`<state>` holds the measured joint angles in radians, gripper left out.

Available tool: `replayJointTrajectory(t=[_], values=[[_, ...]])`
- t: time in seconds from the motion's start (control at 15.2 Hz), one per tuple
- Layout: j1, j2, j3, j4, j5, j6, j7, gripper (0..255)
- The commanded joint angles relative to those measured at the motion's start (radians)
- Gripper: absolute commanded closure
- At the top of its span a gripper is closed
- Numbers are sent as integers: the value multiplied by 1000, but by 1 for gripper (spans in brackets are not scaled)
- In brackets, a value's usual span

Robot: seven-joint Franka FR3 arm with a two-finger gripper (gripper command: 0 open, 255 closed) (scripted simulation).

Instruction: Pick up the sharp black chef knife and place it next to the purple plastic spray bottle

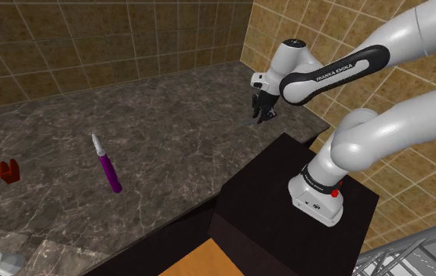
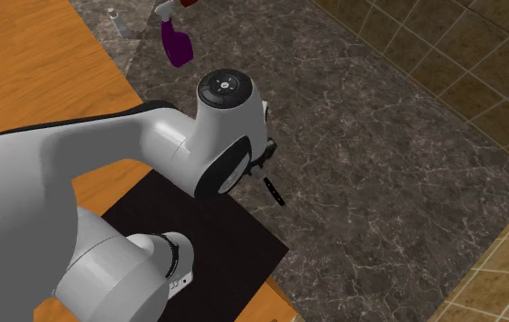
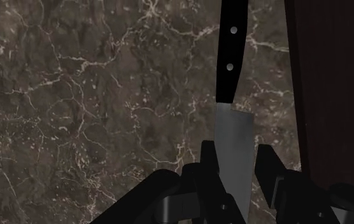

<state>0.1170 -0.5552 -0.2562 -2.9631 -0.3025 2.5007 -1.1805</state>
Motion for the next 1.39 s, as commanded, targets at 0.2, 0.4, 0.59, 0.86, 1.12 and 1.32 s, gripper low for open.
replayJointTrajectory(t=[0.2,0.4,0.59,0.86,1.12,1.32], values=[[7,-80,10,30,18,-111,-9,255],[11,-118,16,52,28,-171,-14,255],[14,-151,23,76,38,-227,-19,255],[19,-188,32,112,50,-299,-24,255],[23,-216,40,152,61,-367,-29,255],[27,-233,47,183,70,-415,-33,255]])
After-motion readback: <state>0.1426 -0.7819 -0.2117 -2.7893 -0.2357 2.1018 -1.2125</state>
